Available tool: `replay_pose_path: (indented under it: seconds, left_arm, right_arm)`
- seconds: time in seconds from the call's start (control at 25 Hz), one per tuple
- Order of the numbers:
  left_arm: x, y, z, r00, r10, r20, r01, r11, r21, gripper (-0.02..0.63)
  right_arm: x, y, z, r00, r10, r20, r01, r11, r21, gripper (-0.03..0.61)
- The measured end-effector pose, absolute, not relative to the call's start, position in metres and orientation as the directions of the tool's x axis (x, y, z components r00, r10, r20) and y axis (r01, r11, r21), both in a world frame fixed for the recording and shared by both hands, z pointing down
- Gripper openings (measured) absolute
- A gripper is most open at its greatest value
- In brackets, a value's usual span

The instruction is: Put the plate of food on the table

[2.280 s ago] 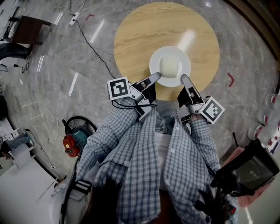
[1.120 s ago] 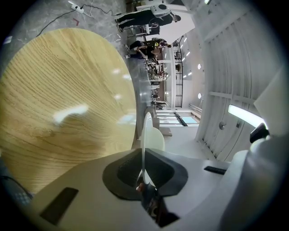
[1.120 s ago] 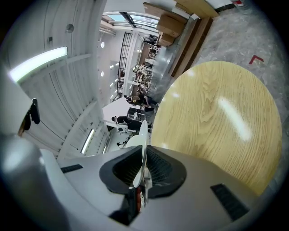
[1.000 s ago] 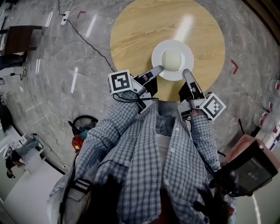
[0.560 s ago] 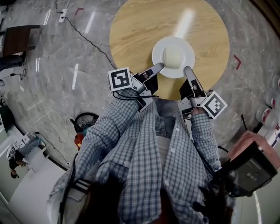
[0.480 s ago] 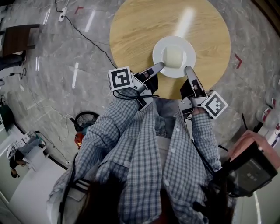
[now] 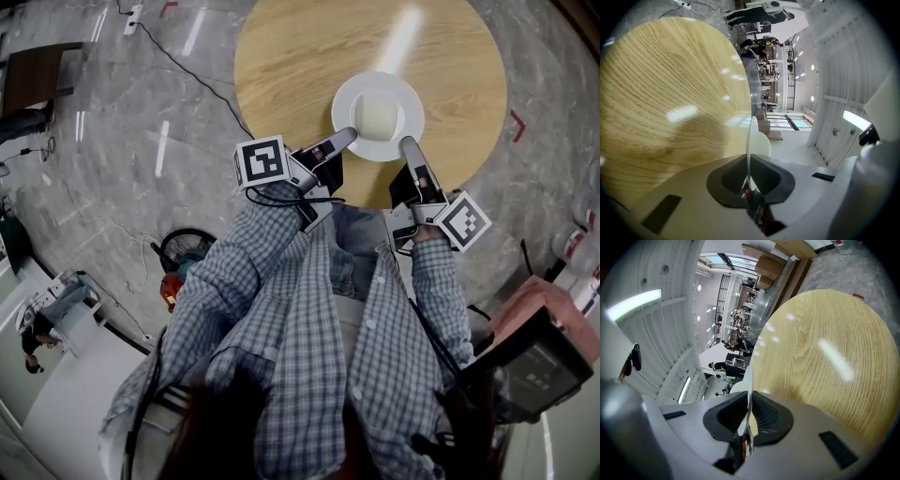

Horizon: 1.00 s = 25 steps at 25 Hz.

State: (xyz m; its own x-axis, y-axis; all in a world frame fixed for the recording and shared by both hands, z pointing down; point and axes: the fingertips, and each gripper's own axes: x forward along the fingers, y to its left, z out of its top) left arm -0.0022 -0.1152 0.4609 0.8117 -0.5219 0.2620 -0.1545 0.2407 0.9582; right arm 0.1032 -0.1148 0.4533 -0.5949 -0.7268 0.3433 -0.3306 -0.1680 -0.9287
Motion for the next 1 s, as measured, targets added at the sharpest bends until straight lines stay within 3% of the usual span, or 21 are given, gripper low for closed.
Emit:
replay_pose_path:
  seconds: [1.0]
  left_arm:
    - [0.000, -0.114, 0.515, 0.807, -0.487, 0.335, -0.197, 0.312, 0.929, 0.020]
  right_arm:
    - [0.106, -0.115, 0.506, -0.585, -0.686, 0.432, -0.356, -0.261, -0.897, 0.035]
